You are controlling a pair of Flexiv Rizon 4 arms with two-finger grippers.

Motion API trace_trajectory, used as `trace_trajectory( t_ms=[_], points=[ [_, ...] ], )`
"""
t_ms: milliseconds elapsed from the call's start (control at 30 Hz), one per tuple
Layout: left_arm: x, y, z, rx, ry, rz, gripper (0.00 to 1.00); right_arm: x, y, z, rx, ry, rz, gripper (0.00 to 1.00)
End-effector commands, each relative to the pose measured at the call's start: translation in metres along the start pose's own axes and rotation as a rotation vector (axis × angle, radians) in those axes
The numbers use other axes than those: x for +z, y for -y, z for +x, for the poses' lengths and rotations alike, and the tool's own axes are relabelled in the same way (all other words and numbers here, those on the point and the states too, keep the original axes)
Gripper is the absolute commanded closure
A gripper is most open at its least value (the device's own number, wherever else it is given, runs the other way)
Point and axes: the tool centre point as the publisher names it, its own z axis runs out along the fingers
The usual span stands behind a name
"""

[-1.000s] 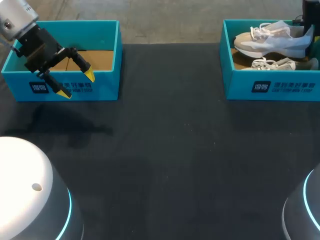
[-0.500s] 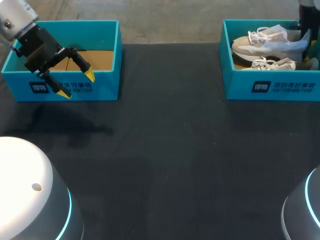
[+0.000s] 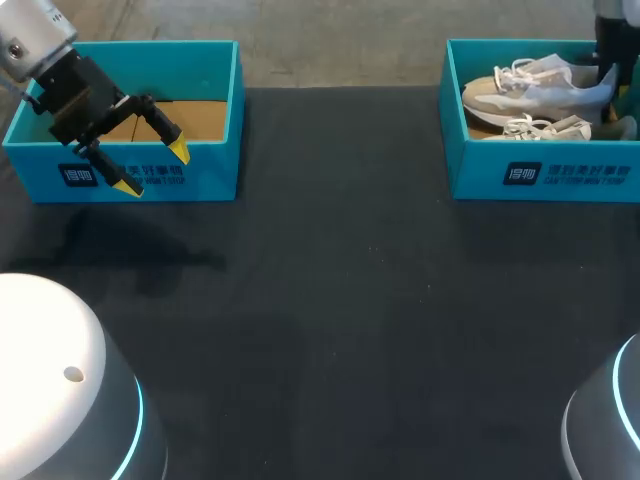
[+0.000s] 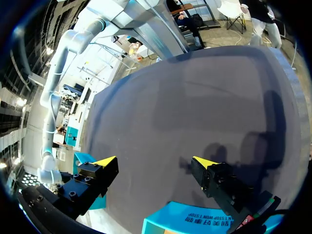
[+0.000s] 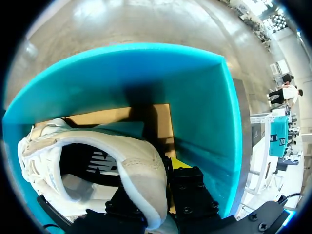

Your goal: Take the shoe out of the shoebox, open the shoe tongue, remove and reinsert the insole, then place the shoe into the shoebox

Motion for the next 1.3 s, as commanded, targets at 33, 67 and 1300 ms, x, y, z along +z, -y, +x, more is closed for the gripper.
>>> trace_trajectory(
  t_ms=[33, 67, 1300],
  points=[
    [0.0, 0.001, 0.0, 0.0, -0.003, -0.002, 0.0, 0.006, -0.007, 0.002, 0.001, 0.002, 0.012, 1.0],
    [0.0, 0.001, 0.0, 0.0, -0.003, -0.002, 0.0, 0.008, -0.006, 0.003, 0.0, 0.002, 0.012, 1.0],
    [0.0, 0.001, 0.0, 0.0, -0.003, -0.002, 0.0, 0.006, 0.006, 0.011, 0.039, -0.01, 0.009, 0.0]
  ],
)
